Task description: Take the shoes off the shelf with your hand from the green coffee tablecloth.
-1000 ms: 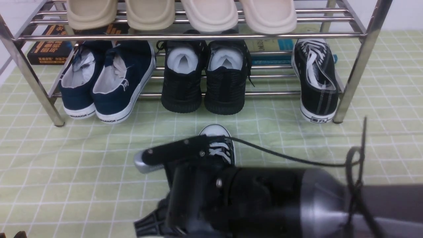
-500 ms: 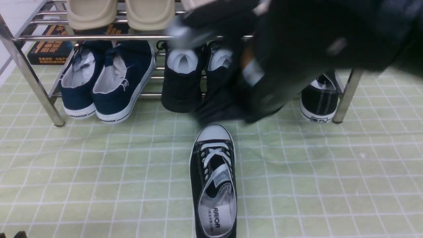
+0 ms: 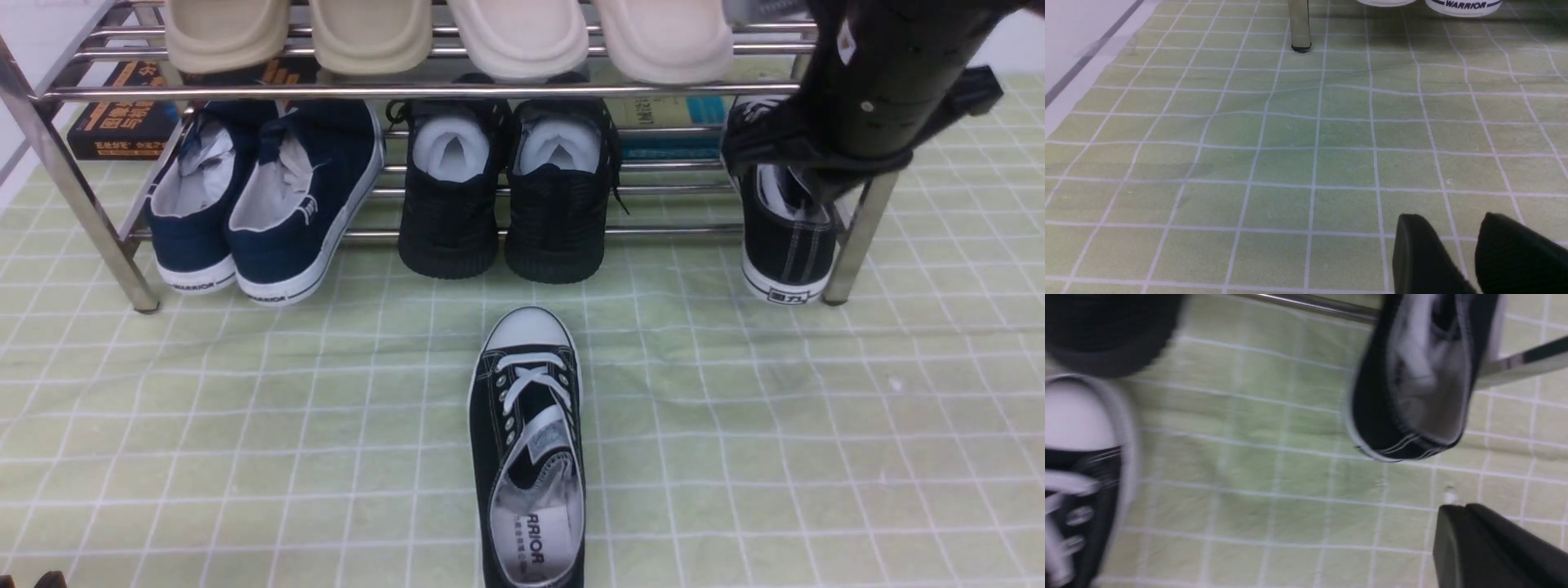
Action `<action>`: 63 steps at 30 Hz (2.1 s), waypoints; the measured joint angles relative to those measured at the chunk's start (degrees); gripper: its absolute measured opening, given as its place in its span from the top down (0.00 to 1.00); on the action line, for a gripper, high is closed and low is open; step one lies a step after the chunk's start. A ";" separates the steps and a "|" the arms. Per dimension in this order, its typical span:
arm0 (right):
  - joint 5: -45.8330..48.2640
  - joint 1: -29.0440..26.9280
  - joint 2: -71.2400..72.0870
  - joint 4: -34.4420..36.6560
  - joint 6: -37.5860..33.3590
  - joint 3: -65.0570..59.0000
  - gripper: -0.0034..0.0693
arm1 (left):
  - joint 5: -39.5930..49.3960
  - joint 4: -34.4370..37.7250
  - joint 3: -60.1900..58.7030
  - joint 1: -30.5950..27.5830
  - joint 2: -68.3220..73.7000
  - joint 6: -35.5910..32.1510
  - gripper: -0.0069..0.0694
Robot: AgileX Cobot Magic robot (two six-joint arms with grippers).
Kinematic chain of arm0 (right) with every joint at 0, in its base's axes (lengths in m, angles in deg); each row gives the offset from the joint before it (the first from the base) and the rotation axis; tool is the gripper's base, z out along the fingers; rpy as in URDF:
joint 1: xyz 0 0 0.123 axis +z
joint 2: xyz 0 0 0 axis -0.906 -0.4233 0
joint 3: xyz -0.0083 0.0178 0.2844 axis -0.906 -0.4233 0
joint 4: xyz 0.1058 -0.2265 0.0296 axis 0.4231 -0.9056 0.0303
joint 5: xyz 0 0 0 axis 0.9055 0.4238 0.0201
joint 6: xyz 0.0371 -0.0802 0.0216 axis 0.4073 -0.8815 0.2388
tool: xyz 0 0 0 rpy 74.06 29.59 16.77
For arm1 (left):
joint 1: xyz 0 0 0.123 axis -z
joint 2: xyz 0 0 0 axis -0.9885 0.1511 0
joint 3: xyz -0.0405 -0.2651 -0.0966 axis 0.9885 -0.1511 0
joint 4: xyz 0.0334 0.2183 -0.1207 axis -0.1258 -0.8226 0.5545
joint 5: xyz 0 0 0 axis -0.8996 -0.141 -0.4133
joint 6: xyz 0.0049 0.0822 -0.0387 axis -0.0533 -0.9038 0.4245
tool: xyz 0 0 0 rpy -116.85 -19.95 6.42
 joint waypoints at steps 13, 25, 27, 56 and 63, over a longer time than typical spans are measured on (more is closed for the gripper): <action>-8.56 -2.16 -5.21 1.36 -0.19 0.00 0.53 | 0.00 0.00 0.00 0.00 0.00 0.00 0.60; -15.06 -2.16 -9.68 1.02 -0.19 -0.06 0.51 | 0.00 0.00 0.00 0.00 0.00 0.00 0.60; -15.19 -2.16 -10.80 0.48 -0.19 -0.06 0.52 | 0.00 0.00 0.00 0.00 0.00 0.00 0.60; 0.39 10.45 15.36 9.05 -3.23 -17.29 0.94 | 0.00 0.00 0.00 0.00 0.00 0.00 0.60; 0.92 19.18 18.70 8.03 4.44 -24.74 0.94 | 0.00 0.00 0.00 0.00 0.00 0.00 0.60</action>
